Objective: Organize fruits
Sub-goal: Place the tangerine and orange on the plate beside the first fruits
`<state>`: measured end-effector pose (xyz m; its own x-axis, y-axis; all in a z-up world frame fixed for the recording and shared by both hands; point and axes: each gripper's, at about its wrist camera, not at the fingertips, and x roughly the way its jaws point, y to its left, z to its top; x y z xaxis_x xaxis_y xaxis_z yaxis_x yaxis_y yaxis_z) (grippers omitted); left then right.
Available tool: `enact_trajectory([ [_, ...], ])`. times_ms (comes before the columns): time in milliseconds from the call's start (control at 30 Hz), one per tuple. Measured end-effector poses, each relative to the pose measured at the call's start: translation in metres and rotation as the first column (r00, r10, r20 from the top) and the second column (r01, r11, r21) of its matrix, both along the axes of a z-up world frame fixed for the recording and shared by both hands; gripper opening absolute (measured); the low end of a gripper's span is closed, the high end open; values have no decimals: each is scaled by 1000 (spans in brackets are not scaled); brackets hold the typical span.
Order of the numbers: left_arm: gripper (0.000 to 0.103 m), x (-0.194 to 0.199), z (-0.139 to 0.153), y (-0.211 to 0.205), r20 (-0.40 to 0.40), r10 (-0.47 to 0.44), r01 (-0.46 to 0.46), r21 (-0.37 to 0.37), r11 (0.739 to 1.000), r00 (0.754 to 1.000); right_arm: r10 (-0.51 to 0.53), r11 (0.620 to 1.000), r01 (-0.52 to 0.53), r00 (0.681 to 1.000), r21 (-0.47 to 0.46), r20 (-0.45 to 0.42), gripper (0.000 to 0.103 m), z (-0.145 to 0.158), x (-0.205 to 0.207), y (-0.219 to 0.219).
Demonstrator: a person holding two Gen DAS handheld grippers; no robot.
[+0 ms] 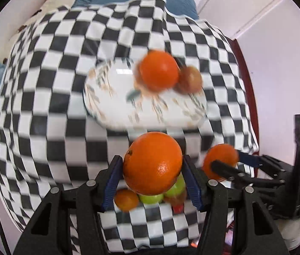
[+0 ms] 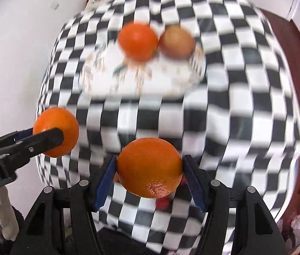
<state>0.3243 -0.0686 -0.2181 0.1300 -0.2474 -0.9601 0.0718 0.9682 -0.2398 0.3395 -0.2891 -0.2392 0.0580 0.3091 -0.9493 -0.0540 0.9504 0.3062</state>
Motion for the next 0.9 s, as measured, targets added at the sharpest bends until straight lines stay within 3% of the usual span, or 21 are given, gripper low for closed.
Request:
enact_trajectory([
  [200,54,70,-22,8,-39,24,-21,79,997,999,-9,998,8,1000,-55,-16,66,-14,80,-2],
  [367,54,114,-57,17,-111,59,-45,126,991,992,-10,995,2,997,-100,-80,66,-45,118,3],
  [600,56,147,-93,27,-201,88,-57,153,987,976,-23,992,4,989,-127,-147,67,-81,133,4],
  [733,55,153,-90,30,-191,109,-77,168,983,975,-64,994,48,983,-97,-173,71,-86,138,-3],
  [767,57,155,-86,31,-177,110,-81,161,984,978,-77,995,62,980,-84,-185,89,-87,139,-4],
  [800,67,157,-81,32,-165,112,-85,162,983,980,-87,993,70,978,-95,-190,101,-86,141,-6],
  [833,76,158,-78,33,-160,113,-88,156,984,981,-93,992,75,979,-103,-182,101,-83,141,-8],
  [867,91,159,-74,35,-153,119,-97,147,984,981,-94,991,76,980,-107,-175,101,-80,142,-10],
  [900,93,161,-69,36,-140,122,-102,147,984,983,-97,991,79,980,-106,-175,101,-78,142,-11],
])
